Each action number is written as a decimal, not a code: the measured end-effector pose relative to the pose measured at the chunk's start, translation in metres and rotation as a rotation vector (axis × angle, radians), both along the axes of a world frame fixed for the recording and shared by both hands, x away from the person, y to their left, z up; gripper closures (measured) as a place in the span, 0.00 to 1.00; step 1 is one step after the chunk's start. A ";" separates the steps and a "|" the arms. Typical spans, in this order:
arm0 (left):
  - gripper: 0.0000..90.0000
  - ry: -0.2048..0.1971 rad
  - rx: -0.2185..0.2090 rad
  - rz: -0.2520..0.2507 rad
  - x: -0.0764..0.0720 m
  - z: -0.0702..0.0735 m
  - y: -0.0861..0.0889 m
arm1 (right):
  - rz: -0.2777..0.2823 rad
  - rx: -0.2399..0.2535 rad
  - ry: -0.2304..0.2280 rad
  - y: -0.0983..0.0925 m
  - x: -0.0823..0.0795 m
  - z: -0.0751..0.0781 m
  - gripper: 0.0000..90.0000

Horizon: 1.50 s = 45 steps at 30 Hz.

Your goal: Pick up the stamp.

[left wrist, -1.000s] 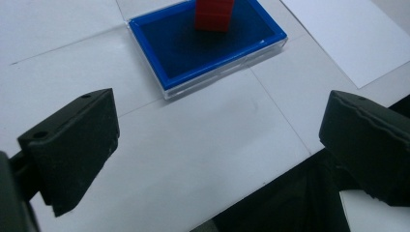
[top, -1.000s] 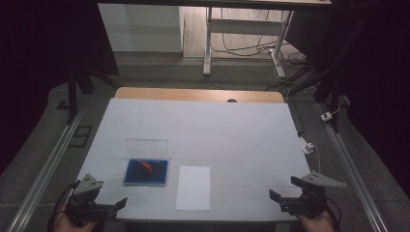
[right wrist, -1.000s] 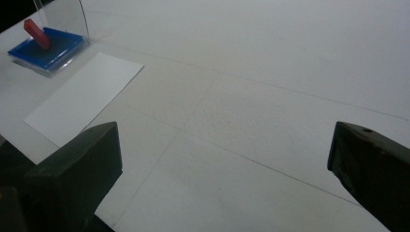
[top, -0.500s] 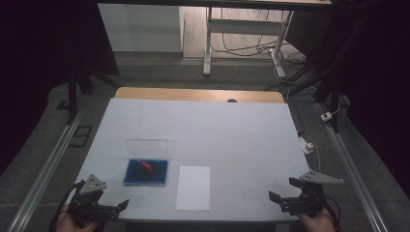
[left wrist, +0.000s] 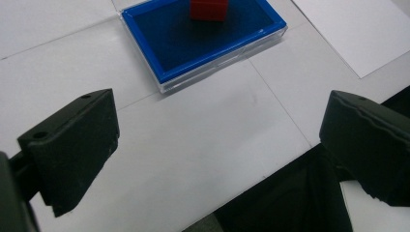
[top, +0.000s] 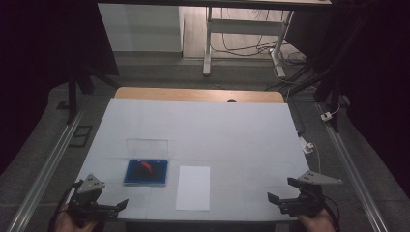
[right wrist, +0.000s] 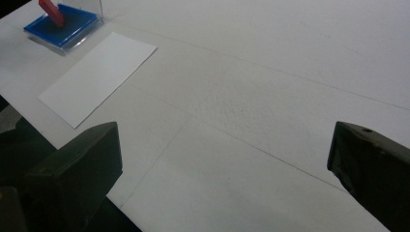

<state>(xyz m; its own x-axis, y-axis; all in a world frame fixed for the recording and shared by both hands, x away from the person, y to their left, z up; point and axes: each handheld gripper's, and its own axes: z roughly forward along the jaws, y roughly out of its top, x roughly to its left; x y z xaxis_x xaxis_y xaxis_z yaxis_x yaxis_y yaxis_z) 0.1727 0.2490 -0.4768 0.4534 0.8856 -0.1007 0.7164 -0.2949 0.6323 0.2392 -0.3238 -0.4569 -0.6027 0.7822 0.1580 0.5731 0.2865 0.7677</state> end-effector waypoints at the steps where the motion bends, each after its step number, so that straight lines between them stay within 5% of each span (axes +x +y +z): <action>1: 0.01 -0.001 0.005 -0.002 0.000 0.000 -0.001 | 0.009 -0.002 0.002 0.001 0.000 0.000 0.00; 8: 0.00 -0.022 0.033 0.006 0.001 0.002 -0.004 | 0.027 -0.013 0.001 0.002 0.000 0.000 0.00; 18: 0.00 -0.048 0.007 -0.033 0.007 0.003 -0.006 | 0.040 -0.018 0.005 0.004 0.000 0.000 0.00; 24: 0.00 -0.086 -0.019 -0.069 0.015 0.003 -0.010 | 0.046 -0.018 0.008 0.004 0.000 0.000 0.00; 31: 0.00 -0.085 -0.045 -0.093 0.025 0.000 -0.013 | 0.057 -0.026 0.008 0.004 0.000 -0.001 0.00; 41: 0.00 -0.125 -0.022 -0.116 0.042 -0.004 -0.019 | 0.061 -0.029 0.012 0.005 0.000 -0.001 0.00; 45: 0.00 -0.106 -0.027 -0.126 0.050 -0.007 -0.022 | 0.064 -0.027 0.013 0.005 0.000 -0.001 0.00</action>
